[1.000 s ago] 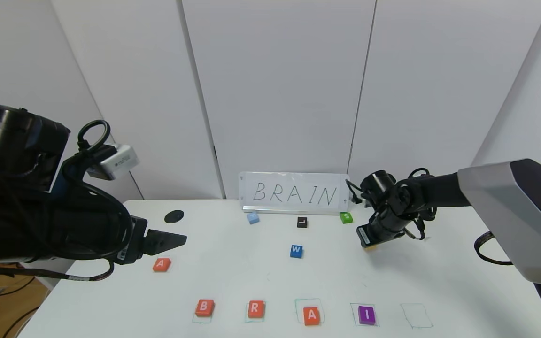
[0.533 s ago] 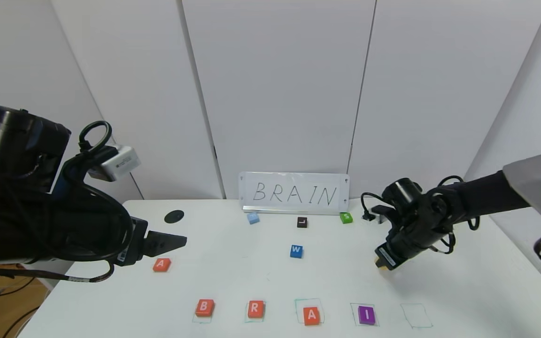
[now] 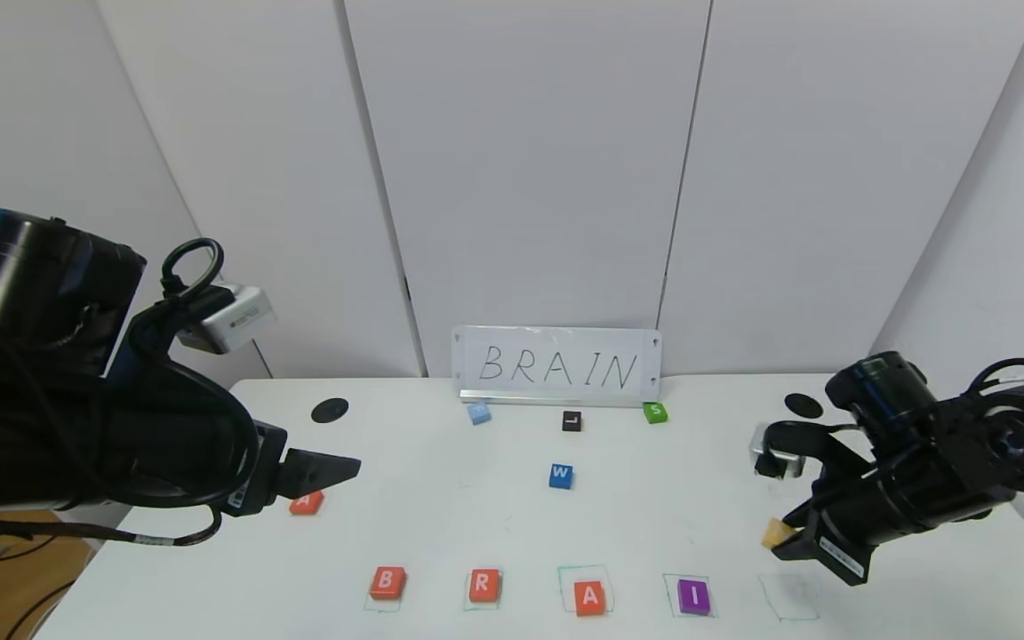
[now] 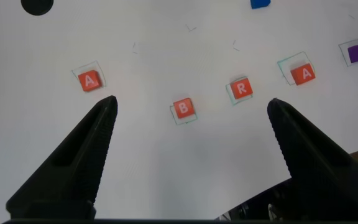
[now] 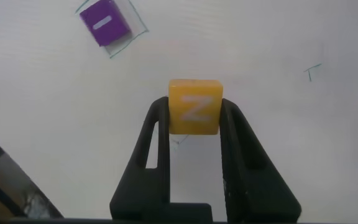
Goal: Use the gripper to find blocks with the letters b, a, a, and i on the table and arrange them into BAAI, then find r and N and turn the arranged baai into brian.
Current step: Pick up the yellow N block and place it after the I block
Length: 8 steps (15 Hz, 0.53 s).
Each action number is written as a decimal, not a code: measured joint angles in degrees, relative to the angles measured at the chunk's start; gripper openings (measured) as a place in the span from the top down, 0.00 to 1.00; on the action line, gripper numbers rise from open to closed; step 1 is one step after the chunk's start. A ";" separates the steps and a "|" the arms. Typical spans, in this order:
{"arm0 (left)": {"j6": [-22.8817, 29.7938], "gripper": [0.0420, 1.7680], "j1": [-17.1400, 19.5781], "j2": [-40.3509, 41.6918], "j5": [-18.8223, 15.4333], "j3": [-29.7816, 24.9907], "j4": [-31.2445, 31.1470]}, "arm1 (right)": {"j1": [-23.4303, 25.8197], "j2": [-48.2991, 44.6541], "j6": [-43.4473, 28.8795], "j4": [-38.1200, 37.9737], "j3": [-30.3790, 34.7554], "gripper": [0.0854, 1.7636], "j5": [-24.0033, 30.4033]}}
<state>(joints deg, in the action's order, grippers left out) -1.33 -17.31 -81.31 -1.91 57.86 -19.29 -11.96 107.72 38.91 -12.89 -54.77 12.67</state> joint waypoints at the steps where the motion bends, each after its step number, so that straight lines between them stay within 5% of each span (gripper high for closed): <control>1: 0.00 0.03 0.00 0.02 0.02 0.00 0.02 | 0.78 -1.32 3.89 -0.41 1.33 0.73 1.62; 8: -2.17 0.03 -0.02 1.82 0.04 -0.69 -0.09 | 2.29 -4.80 26.28 -1.58 9.50 0.73 3.01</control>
<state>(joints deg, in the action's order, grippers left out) -3.50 -17.34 -79.49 -1.88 57.16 -19.37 -9.67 102.91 65.20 -14.47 -45.28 15.68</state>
